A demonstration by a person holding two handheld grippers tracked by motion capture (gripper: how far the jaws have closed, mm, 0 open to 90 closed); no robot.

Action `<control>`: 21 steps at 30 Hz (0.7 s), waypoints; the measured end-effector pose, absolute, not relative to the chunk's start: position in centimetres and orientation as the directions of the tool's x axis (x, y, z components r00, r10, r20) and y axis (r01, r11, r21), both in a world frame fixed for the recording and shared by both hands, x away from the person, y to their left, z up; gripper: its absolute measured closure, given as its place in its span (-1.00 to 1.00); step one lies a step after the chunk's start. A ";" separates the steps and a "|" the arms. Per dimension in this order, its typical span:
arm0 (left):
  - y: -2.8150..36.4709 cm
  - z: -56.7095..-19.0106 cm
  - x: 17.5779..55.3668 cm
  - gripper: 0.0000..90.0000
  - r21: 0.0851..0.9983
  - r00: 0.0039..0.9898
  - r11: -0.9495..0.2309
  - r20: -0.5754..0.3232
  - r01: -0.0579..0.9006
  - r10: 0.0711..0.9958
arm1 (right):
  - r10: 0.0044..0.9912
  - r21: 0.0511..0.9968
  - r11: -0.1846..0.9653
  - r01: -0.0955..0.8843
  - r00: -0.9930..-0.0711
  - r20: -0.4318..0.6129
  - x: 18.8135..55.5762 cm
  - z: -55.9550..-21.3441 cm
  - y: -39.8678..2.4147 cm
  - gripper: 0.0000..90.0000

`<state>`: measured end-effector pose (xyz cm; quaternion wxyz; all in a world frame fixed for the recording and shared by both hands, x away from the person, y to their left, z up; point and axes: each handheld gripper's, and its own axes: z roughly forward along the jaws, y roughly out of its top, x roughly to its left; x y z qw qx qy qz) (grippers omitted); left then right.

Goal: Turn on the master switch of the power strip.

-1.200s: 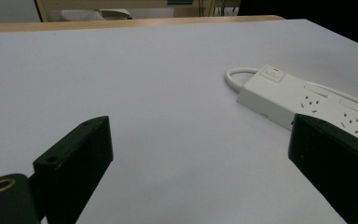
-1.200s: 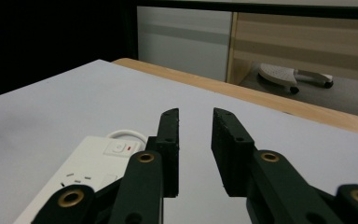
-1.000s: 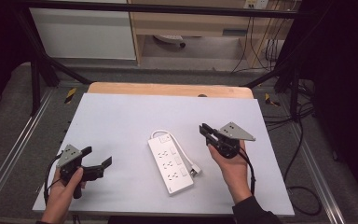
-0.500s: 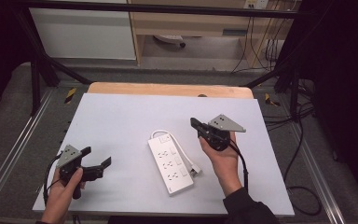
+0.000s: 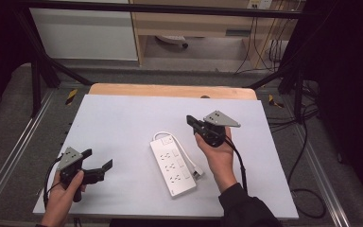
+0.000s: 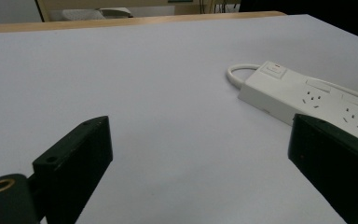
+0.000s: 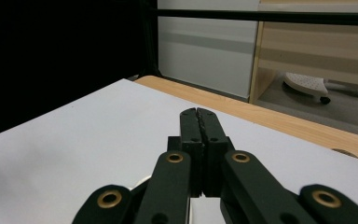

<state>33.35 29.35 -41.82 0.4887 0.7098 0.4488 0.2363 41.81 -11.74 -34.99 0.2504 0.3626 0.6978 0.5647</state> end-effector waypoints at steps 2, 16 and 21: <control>29.4 -41.8 33.4 -0.86 0.906 0.483 -0.117 -0.104 0.407 0.870 | 0.790 0.969 0.097 0.228 -0.610 0.064 42.0 -35.0 -11.6 1.00; 29.5 -41.9 33.4 -0.86 0.904 0.476 -0.113 -0.108 0.412 0.873 | 0.773 0.962 0.108 0.252 -0.630 0.078 43.3 -35.4 -9.2 1.00; 29.5 -41.9 33.4 -0.86 0.904 0.476 -0.113 -0.108 0.411 0.873 | 0.769 0.957 0.108 0.269 -0.633 0.092 43.6 -35.8 -8.6 1.00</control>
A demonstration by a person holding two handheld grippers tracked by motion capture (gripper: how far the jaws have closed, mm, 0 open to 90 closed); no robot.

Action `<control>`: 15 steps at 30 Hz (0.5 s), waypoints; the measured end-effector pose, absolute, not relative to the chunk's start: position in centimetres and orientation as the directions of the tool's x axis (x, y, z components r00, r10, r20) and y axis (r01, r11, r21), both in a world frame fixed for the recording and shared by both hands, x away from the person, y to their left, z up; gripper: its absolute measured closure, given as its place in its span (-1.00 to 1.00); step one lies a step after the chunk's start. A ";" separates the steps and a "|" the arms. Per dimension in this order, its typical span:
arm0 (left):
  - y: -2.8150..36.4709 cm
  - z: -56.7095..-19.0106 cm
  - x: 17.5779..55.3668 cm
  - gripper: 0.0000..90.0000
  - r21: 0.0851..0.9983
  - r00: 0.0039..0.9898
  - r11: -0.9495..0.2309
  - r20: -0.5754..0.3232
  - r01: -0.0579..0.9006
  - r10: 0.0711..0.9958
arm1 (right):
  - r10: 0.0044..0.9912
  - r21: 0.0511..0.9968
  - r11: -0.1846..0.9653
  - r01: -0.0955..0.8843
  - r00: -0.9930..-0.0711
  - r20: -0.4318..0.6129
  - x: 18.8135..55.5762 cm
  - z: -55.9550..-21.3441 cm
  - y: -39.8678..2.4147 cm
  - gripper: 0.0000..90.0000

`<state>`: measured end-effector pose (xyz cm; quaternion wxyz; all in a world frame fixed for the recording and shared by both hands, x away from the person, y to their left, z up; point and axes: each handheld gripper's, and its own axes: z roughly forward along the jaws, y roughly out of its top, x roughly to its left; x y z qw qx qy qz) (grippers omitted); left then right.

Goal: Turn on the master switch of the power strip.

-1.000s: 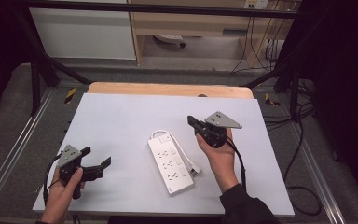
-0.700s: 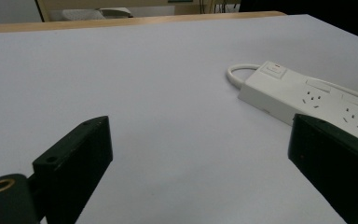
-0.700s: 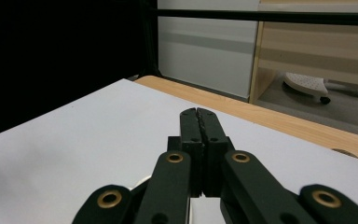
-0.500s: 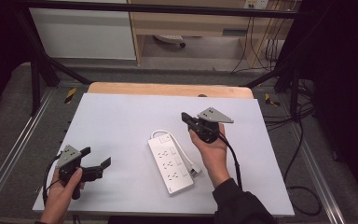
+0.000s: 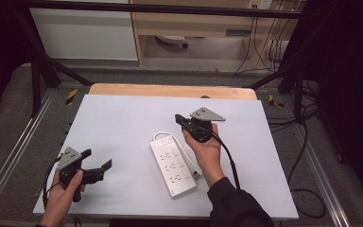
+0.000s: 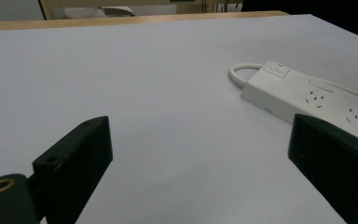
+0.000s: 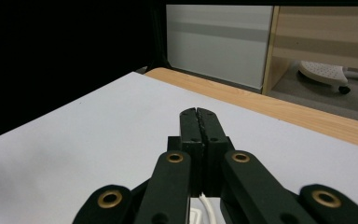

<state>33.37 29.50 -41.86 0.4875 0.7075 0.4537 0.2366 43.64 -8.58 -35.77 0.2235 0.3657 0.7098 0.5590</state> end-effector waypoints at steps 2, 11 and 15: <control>29.5 -41.9 33.4 -0.86 0.904 0.477 -0.114 -0.108 0.413 0.872 | 0.768 0.954 0.115 0.276 -0.635 0.090 43.7 -36.0 -8.3 1.00; 29.6 -41.9 33.4 -0.86 0.904 0.473 -0.115 -0.105 0.412 0.875 | 0.757 0.942 0.151 0.301 -0.648 0.086 44.0 -36.9 -7.4 1.00; 29.7 -41.9 33.4 -0.86 0.901 0.473 -0.117 -0.105 0.417 0.875 | 0.753 0.936 0.173 0.307 -0.654 0.075 44.1 -37.3 -6.8 1.00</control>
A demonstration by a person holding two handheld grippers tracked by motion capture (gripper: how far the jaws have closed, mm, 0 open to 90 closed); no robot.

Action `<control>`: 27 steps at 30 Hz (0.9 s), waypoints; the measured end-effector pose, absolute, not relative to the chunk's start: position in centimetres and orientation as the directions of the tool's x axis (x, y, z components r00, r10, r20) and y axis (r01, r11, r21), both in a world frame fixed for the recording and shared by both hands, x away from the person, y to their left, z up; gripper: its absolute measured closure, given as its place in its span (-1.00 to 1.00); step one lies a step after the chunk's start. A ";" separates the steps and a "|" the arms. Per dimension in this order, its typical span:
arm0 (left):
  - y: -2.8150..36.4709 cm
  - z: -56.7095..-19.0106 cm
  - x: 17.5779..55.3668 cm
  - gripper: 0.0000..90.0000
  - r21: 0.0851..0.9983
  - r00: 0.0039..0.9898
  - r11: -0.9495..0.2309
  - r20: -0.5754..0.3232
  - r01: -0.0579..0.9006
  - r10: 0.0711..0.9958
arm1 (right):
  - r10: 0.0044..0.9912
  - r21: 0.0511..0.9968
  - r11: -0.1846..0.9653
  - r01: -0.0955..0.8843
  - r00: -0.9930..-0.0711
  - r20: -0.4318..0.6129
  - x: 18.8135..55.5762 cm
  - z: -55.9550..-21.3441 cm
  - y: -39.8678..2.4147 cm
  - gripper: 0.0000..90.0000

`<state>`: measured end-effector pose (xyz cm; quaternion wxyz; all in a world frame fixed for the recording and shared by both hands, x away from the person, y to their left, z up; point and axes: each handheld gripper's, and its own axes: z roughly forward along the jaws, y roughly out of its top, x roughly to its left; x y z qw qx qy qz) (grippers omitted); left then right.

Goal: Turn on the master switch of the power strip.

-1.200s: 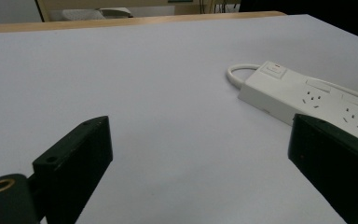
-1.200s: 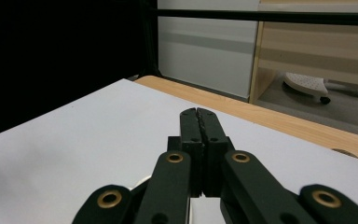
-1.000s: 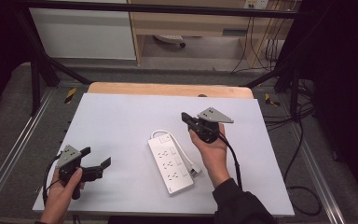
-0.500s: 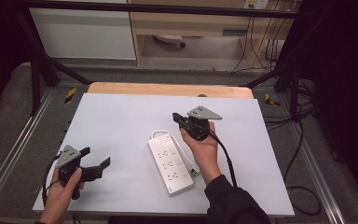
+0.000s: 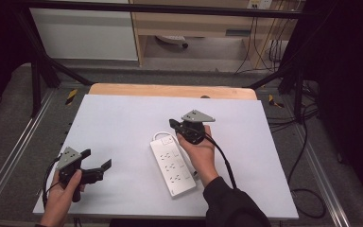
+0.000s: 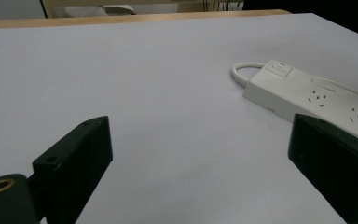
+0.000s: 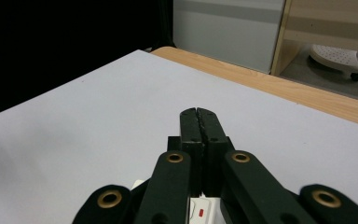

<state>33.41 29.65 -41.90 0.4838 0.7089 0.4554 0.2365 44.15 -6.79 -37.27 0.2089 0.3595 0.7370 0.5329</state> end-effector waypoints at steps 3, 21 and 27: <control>29.6 -41.9 33.4 -0.86 0.902 0.475 -0.120 -0.103 0.415 0.874 | 0.751 0.929 0.188 0.319 -0.656 0.074 44.2 -37.6 -6.4 1.00; 29.5 -42.0 33.5 -0.86 0.899 0.479 -0.125 -0.102 0.420 0.872 | 0.737 0.888 0.278 0.365 -0.675 0.046 44.9 -39.7 -4.8 1.00; 29.5 -42.0 33.4 -0.86 0.898 0.483 -0.131 -0.099 0.420 0.870 | 0.732 0.873 0.310 0.376 -0.680 0.033 44.9 -40.1 -4.4 1.00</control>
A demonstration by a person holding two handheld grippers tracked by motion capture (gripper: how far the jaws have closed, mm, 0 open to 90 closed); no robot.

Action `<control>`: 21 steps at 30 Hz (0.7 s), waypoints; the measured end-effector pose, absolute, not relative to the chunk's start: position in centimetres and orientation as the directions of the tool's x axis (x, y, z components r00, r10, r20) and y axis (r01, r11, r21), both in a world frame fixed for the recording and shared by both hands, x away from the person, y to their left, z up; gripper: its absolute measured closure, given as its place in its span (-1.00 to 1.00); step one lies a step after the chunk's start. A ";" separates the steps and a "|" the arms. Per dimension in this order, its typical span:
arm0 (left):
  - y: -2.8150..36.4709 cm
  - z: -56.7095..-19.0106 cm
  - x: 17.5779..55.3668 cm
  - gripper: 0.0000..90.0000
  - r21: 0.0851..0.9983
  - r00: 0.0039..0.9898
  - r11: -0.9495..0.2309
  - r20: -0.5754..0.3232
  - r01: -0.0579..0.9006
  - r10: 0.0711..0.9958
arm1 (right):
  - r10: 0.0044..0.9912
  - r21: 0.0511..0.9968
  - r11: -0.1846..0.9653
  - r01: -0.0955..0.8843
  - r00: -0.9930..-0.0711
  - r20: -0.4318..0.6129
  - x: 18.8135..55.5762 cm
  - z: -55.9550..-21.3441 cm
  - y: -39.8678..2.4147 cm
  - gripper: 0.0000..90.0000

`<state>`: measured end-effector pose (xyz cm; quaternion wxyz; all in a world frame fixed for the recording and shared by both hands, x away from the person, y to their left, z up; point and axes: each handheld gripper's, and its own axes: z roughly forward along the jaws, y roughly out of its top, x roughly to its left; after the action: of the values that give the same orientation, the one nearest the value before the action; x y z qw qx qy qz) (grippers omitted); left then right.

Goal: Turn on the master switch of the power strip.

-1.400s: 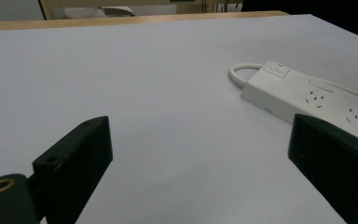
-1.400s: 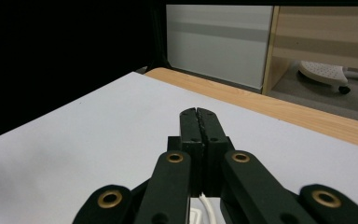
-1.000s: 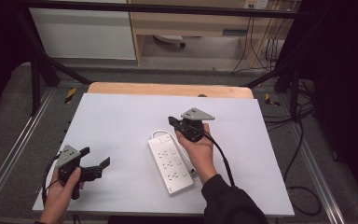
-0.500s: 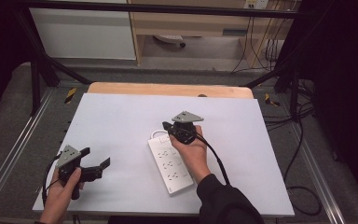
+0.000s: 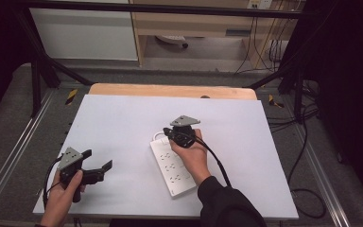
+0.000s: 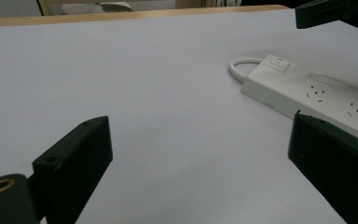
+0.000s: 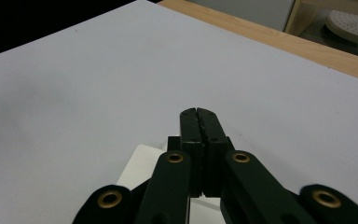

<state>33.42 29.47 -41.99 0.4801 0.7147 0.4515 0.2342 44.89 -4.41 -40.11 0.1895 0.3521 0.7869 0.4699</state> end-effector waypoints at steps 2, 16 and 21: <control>29.5 -42.0 33.4 -0.86 0.897 0.481 -0.127 -0.105 0.424 0.870 | 0.731 0.870 0.317 0.378 -0.681 0.029 44.9 -40.3 -4.3 1.00; 29.5 -42.1 33.5 -0.87 0.896 0.473 -0.125 -0.102 0.426 0.875 | 0.736 0.828 0.365 0.425 -0.676 0.022 45.2 -41.2 -3.7 1.00; 29.5 -42.1 33.5 -0.87 0.895 0.476 -0.130 -0.100 0.427 0.874 | 0.745 0.814 0.375 0.444 -0.667 0.021 45.5 -41.5 -3.7 1.00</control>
<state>33.49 29.49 -42.08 0.4774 0.7143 0.4552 0.2339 45.55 -3.73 -41.50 0.1784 0.3668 0.8098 0.4218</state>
